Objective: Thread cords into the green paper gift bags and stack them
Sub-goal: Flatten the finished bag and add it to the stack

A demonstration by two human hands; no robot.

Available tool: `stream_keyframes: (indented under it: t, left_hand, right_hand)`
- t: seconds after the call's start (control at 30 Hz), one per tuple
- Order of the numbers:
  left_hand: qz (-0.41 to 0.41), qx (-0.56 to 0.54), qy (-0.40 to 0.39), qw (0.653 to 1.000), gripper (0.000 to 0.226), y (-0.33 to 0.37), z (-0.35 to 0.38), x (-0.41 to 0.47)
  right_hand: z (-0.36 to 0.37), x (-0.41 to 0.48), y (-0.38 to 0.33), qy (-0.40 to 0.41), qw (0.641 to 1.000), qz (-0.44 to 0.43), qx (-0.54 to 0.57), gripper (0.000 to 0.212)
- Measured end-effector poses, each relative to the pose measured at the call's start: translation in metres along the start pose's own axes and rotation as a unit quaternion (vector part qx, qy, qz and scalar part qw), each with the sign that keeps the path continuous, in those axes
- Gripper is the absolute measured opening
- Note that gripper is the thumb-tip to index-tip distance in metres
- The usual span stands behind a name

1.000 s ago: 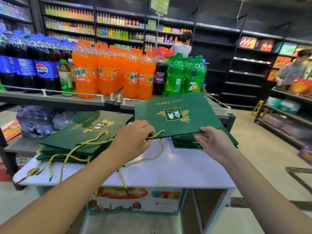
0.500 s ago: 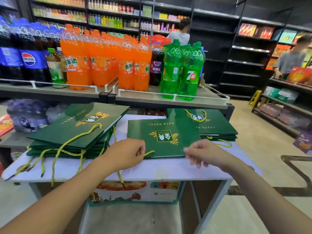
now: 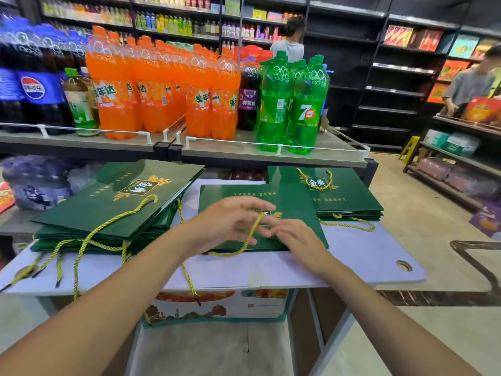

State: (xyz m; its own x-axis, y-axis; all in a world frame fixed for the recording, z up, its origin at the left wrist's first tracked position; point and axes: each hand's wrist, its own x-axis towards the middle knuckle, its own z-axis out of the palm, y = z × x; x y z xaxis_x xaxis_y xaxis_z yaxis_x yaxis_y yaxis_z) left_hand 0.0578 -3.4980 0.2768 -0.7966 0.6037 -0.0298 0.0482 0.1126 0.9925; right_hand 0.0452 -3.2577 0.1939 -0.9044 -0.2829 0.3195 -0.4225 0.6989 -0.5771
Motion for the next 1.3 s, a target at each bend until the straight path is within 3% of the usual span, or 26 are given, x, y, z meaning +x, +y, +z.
stream_keyframes:
  t: [0.07,0.17,0.33,0.4,0.53,0.63,0.7,0.9,1.0,1.1,1.23,1.3]
  left_hand:
    - [0.037,0.078,0.016,0.996,0.041,-0.003,0.004,0.016]
    - [0.089,0.264,0.058,0.959,0.05,-0.012,0.009,0.04]
    - [0.096,0.358,0.083,0.925,0.051,-0.033,0.016,0.058]
    - [0.105,0.392,0.086,0.91,0.054,-0.043,0.014,0.056]
    - [0.116,0.474,0.076,0.87,0.032,-0.061,0.013,0.046]
    - [0.155,0.539,0.051,0.826,0.022,-0.069,0.012,0.037]
    - [0.18,0.555,0.045,0.811,0.024,-0.073,0.01,0.031]
    - [0.188,0.54,0.042,0.819,0.042,-0.084,-0.003,0.014]
    - [0.183,0.531,0.032,0.827,0.053,-0.089,-0.01,0.007]
    - [0.189,0.529,0.04,0.827,0.051,-0.093,-0.01,0.005]
    - [0.213,0.56,0.076,0.797,0.052,-0.101,-0.009,0.005]
    - [0.205,0.559,0.082,0.799,0.056,-0.101,-0.009,0.004]
  right_hand:
    - [-0.003,-0.003,0.003,-0.007,0.997,-0.009,0.073,0.043]
    - [-0.009,-0.006,-0.006,-0.032,0.982,0.042,0.18,0.054]
    - [-0.002,-0.004,-0.002,-0.01,0.995,-0.012,0.1,0.022]
    - [-0.006,-0.004,-0.004,0.016,0.989,0.028,0.147,0.04]
    - [-0.015,-0.006,-0.012,0.087,0.957,0.11,0.252,0.065]
    - [-0.015,-0.007,-0.016,0.1,0.953,0.128,0.255,0.062]
    - [-0.018,-0.008,-0.017,0.082,0.947,0.128,0.282,0.049]
    - [-0.029,-0.008,-0.025,-0.049,0.943,0.115,0.307,0.005]
    - [-0.023,-0.009,-0.026,-0.079,0.951,0.115,0.276,0.011]
    - [-0.014,-0.012,-0.026,-0.056,0.963,0.101,0.244,0.008]
    - [-0.013,-0.016,-0.029,-0.017,0.969,0.088,0.228,0.039]
    - [-0.013,-0.019,-0.029,-0.025,0.971,0.088,0.219,0.032]
